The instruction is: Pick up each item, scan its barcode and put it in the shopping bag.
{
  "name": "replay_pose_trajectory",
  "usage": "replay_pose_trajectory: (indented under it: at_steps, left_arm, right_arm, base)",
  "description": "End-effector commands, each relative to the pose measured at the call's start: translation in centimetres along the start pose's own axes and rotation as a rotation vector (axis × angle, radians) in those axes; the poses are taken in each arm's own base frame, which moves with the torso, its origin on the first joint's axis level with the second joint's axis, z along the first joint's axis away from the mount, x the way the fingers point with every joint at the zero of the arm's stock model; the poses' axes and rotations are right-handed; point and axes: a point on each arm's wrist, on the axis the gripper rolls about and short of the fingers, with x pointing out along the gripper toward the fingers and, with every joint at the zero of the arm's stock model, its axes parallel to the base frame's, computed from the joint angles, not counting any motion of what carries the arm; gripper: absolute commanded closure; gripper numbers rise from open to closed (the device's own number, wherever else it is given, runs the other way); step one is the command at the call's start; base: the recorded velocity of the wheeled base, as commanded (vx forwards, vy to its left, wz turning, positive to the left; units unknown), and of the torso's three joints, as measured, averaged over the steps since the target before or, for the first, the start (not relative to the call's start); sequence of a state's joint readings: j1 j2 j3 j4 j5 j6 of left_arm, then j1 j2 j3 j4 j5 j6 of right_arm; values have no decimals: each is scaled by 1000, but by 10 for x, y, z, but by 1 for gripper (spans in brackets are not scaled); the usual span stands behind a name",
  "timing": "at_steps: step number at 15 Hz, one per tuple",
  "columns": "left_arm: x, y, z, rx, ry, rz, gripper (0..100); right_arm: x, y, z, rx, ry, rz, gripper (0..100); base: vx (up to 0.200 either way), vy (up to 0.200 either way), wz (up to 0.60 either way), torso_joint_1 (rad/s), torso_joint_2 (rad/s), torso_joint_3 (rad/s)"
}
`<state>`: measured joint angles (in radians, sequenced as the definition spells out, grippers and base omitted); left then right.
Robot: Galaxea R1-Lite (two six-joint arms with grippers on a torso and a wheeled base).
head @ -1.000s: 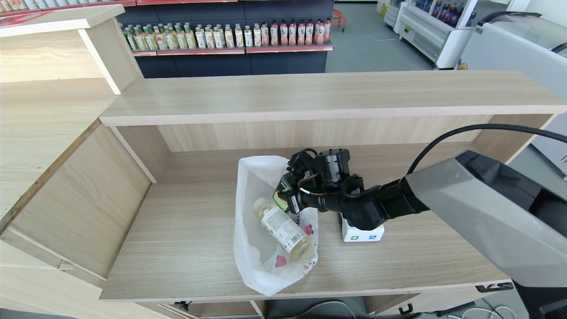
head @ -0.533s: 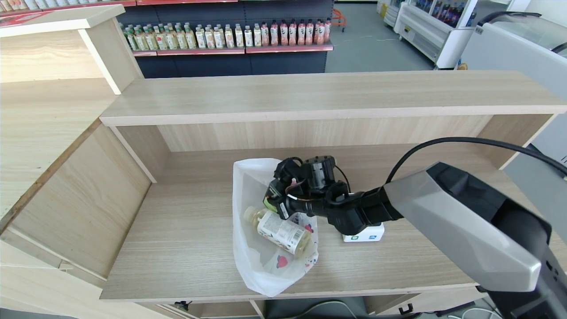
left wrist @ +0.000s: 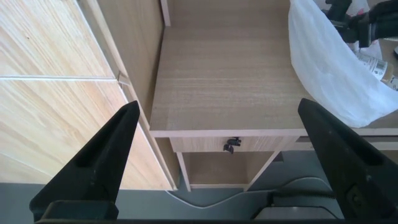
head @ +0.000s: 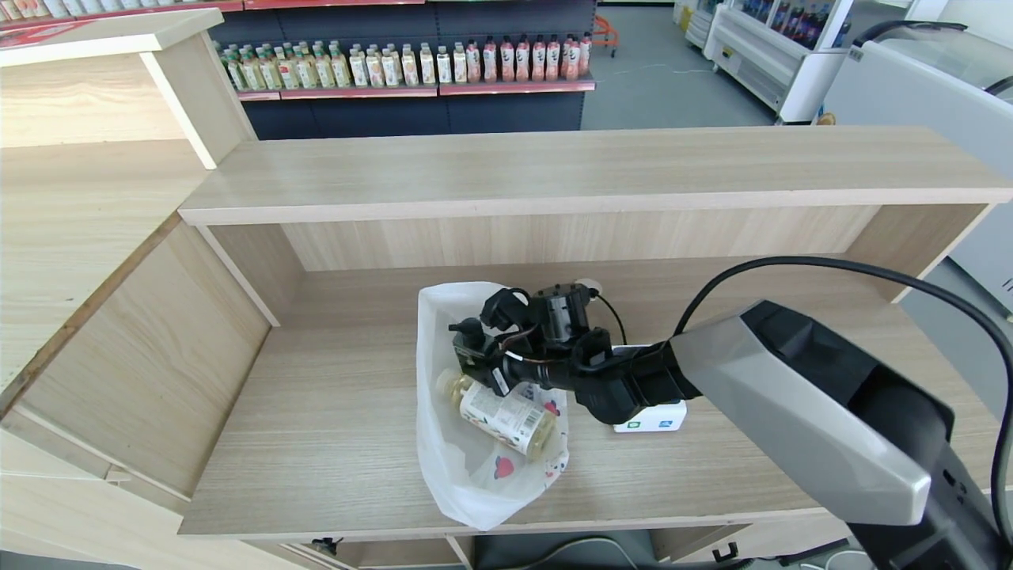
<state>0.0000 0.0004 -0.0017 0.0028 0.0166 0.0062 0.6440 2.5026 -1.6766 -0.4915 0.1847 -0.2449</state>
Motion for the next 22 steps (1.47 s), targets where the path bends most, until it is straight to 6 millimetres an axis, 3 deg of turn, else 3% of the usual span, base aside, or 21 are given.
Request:
replay_pose_trajectory:
  at_steps: [1, 5, 6, 7, 9, 12, 13, 16, 19, 20, 22]
  left_arm:
    - [0, 0, 0, 0, 0, 0, 0]
    - [0, 0, 0, 0, 0, 0, 0]
    - [0, 0, 0, 0, 0, 0, 0]
    - [0, 0, 0, 0, 0, 0, 0]
    - [0, 0, 0, 0, 0, 0, 0]
    - [0, 0, 0, 0, 0, 0, 0]
    - [0, 0, 0, 0, 0, 0, 0]
    - [0, 0, 0, 0, 0, 0, 0]
    - [0, 0, 0, 0, 0, 0, 0]
    - [0, 0, 0, 0, 0, 0, 0]
    - [0, 0, 0, 0, 0, 0, 0]
  right_arm:
    - [-9, -2, 17, 41, -45, 30, 0]
    - [-49, -9, 64, 200, -135, 81, 0]
    - [-70, -15, 76, 246, -150, 85, 0]
    - [-78, -17, 78, 258, -151, 82, 0]
    - [-128, -33, 76, 313, -126, 31, 0]
    - [-172, -67, 61, 351, -98, -37, 0]
    - [-202, -86, 56, 375, -104, -96, 0]
    - [-268, -106, 70, 368, -185, -215, 0]
    - [-349, -101, 81, 326, -214, -390, 0]
    - [-377, -87, 71, 283, -147, -528, 0]
    - [-420, -41, 43, 297, -67, -687, 0]
  base:
    - [0, 0, 0, 0, 0, 0]
    - [0, 0, 0, 0, 0, 0]
    - [0, 0, 0, 0, 0, 0]
    - [0, 0, 0, 0, 0, 0]
    - [0, 0, 0, 0, 0, 0]
    - [0, 0, 0, 0, 0, 0]
    - [0, 0, 0, 0, 0, 0]
    - [0, 0, 0, 0, 0, 0]
    - [0, 0, 0, 0, 0, 0]
    - [0, 0, 0, 0, 0, 0]
    - [0, 0, 0, 0, 0, 0]
